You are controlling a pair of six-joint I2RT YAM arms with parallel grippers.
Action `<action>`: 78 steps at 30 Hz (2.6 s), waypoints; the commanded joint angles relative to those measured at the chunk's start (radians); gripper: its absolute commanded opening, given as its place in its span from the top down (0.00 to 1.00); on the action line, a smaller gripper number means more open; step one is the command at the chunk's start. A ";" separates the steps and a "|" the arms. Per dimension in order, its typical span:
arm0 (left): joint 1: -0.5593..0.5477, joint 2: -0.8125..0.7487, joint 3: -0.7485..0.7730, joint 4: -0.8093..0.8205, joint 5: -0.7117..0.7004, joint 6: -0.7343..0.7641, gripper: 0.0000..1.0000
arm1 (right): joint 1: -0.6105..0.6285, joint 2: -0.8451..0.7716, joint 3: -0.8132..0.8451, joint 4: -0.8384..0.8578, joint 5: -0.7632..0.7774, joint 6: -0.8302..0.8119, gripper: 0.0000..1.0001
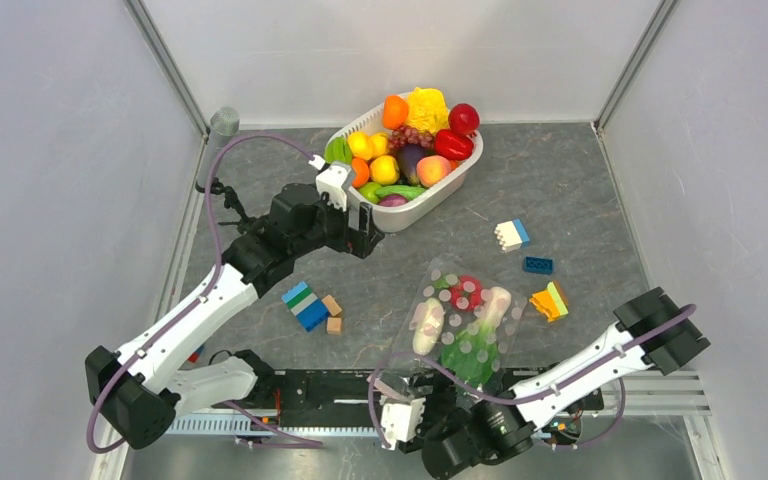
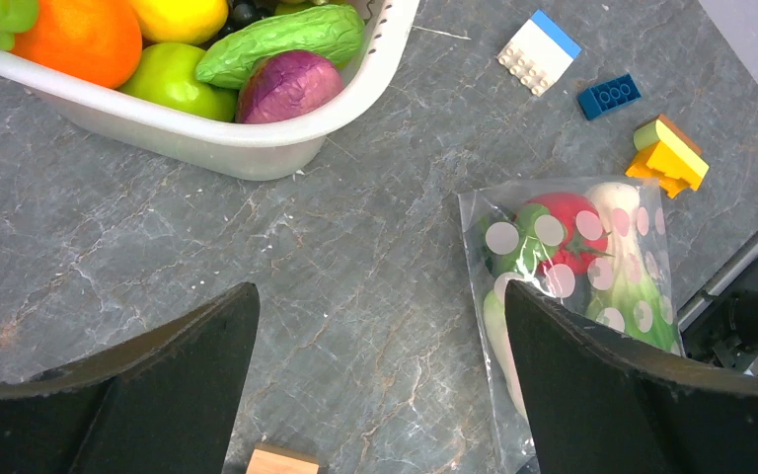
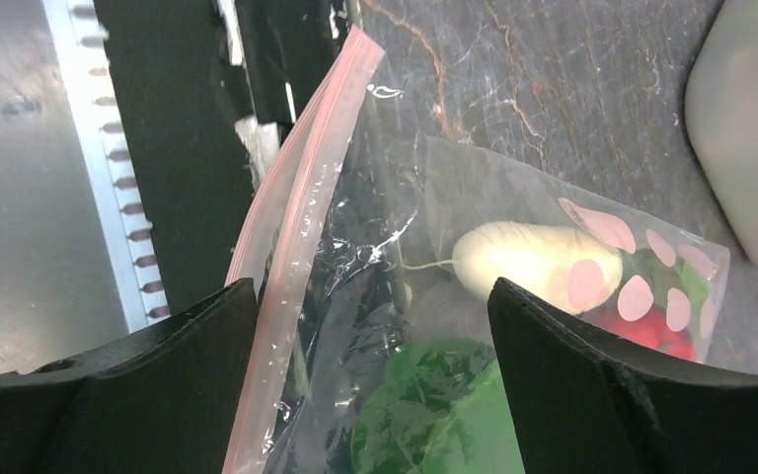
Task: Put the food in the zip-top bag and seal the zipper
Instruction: Adjust the zipper food storage bag at the center of the board.
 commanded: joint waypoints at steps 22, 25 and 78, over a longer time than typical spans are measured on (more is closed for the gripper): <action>0.006 -0.031 -0.015 0.007 -0.004 -0.027 0.00 | 0.130 0.158 0.097 -0.106 0.173 0.116 0.02; 0.006 -0.047 -0.030 0.018 -0.006 -0.036 0.00 | 0.127 0.177 0.070 -0.167 0.253 0.228 0.02; 0.011 0.115 0.166 -0.026 0.046 0.134 0.00 | -0.170 -0.766 0.285 0.197 0.903 -0.350 1.00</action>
